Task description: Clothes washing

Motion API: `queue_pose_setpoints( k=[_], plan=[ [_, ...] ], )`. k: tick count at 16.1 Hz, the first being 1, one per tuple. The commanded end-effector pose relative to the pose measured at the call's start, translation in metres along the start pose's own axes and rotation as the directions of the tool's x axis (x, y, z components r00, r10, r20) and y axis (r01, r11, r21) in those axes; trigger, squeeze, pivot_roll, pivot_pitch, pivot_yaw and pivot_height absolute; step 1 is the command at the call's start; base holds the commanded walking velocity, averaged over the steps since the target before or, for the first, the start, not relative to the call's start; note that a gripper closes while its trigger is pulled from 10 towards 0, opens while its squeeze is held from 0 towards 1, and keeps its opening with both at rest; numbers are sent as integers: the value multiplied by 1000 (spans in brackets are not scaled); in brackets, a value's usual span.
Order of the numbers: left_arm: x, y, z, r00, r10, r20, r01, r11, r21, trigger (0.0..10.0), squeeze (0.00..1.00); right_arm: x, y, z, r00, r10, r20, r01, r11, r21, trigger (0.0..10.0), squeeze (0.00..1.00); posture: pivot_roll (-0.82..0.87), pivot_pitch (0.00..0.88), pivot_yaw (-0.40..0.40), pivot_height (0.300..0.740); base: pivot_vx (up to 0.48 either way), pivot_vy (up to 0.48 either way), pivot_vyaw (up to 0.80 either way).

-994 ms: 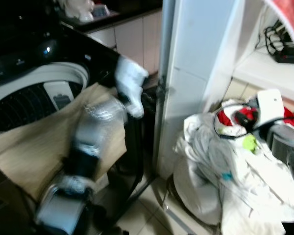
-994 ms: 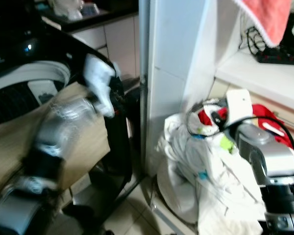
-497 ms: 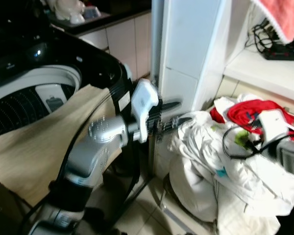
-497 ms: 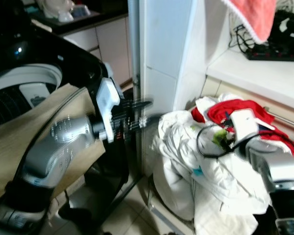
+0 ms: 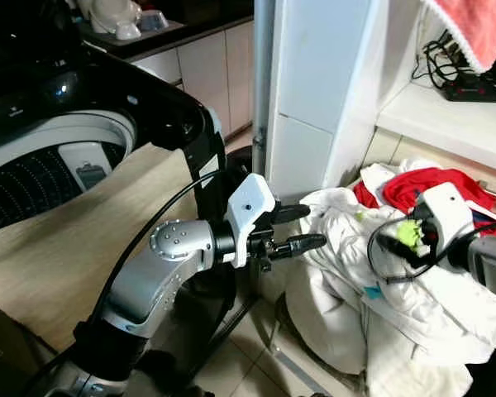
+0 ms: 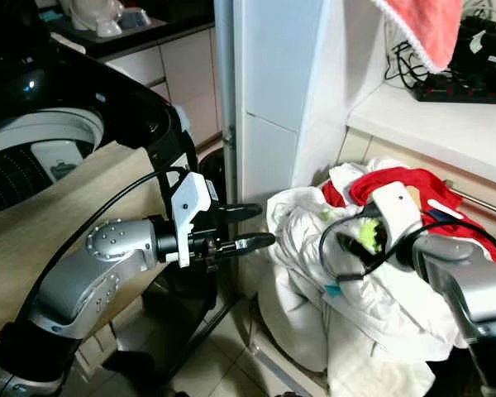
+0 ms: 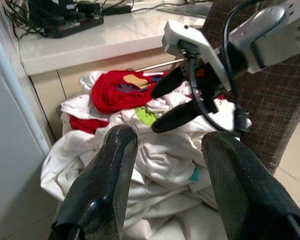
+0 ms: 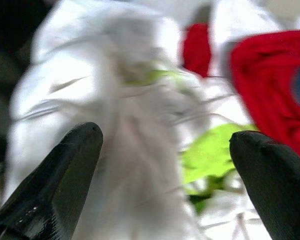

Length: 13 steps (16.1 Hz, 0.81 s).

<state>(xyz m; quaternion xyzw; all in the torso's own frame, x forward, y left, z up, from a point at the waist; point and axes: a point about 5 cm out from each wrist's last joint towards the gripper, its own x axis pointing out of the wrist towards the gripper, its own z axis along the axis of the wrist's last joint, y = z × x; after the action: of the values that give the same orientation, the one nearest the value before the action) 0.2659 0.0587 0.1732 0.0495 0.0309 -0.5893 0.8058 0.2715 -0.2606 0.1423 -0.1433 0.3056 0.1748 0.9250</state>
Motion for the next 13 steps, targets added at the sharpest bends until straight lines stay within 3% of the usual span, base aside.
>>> queue_pose_setpoints(
  k=[1, 3, 6, 7, 8, 9, 10, 11, 13],
  plan=[
    [-1, -3, 1, 999, -30, -23, 31, 999, 10, 10000, 0, -10, 1, 6, 999, 30, 14, -30, 999, -23, 10000, 1000, -94, 0, 30, 740, 0, 0, 0],
    [0, -4, -1, 998, -53, -34, 54, 999, 6, 10000, 0, -12, 2, 2, 998, 63, -14, -64, 997, -52, 10000, 1000, -104, 0, 44, 740, 0, 0, 0],
    [1, -8, -5, 993, -99, -71, 100, 995, 11, 10000, 0, -12, 6, -21, 979, 91, -181, -118, 983, -144, 10000, 1000, -114, 0, 59, 740, 0, 0, 0],
    [2, -8, -5, 993, -97, -70, 98, 995, 10, 10000, 0, -8, 8, -23, 978, 94, -188, -120, 984, -132, 10000, 216, -115, 0, 59, 740, 0, 0, 0],
    [2, -8, -5, 993, -97, -69, 98, 995, 9, 10000, 0, -7, 8, -23, 977, 97, -190, -123, 984, -130, 10000, 0, -115, 0, 59, 740, 0, 0, 0],
    [1, -9, -5, 992, -99, -74, 100, 995, 9, 10000, 0, -6, 8, -22, 978, 98, -185, -122, 984, -126, 3098, 0, -115, 0, 58, 740, 0, 0, 0],
    [0, -9, -6, 991, -105, -82, 106, 994, 16, 10000, 0, -4, 7, -21, 980, 90, -180, -114, 986, -125, 2549, 0, -114, 0, 56, 740, 0, 0, 0],
    [0, -10, -7, 990, -110, -93, 112, 993, 23, 10000, 0, -3, 8, -22, 978, 102, -182, -124, 986, -115, 0, 0, -117, 0, 57, 740, 0, 0, 0],
    [0, -11, -8, 990, -113, -88, 115, 993, 14, 10000, 0, -2, 12, -23, 976, 117, -182, -140, 983, -118, 0, 0, -120, 0, 58, 740, 0, 0, 0]
  ],
)
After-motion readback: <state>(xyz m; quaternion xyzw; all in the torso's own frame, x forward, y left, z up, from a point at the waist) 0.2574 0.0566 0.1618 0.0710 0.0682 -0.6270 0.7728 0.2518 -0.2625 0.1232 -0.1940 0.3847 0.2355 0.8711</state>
